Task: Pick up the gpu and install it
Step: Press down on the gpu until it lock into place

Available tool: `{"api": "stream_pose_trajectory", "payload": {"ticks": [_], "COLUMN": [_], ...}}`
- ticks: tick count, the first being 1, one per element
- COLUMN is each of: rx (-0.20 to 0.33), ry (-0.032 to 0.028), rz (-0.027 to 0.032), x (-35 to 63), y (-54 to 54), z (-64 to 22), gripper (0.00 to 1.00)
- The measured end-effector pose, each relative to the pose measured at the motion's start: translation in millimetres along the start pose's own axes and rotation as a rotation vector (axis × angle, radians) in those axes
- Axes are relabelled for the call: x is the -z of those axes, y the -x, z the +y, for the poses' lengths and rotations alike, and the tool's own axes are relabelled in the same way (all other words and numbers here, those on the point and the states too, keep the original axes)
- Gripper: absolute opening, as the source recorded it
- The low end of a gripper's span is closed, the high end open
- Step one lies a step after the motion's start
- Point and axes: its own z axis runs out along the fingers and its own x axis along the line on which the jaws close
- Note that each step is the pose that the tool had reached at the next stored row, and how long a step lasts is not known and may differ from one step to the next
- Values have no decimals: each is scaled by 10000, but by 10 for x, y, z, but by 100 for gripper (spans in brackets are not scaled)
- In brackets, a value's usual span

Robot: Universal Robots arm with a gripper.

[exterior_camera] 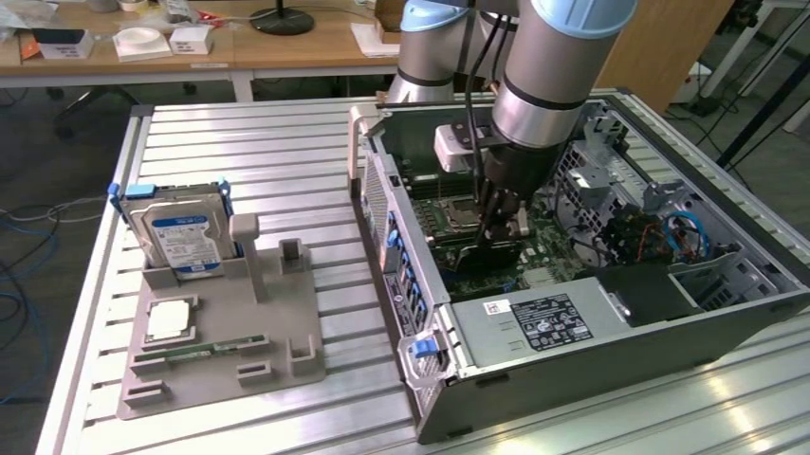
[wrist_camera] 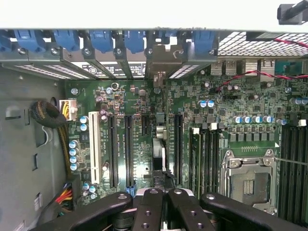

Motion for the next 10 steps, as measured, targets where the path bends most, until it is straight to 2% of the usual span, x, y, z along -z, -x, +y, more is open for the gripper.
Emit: {"api": "stream_pose_trajectory", "payload": {"ticks": [10], "rx": [0], "ry": [0], "rz": [-1], "x": [-41], "y": [-2], "z": [1], "gripper": [11]}}
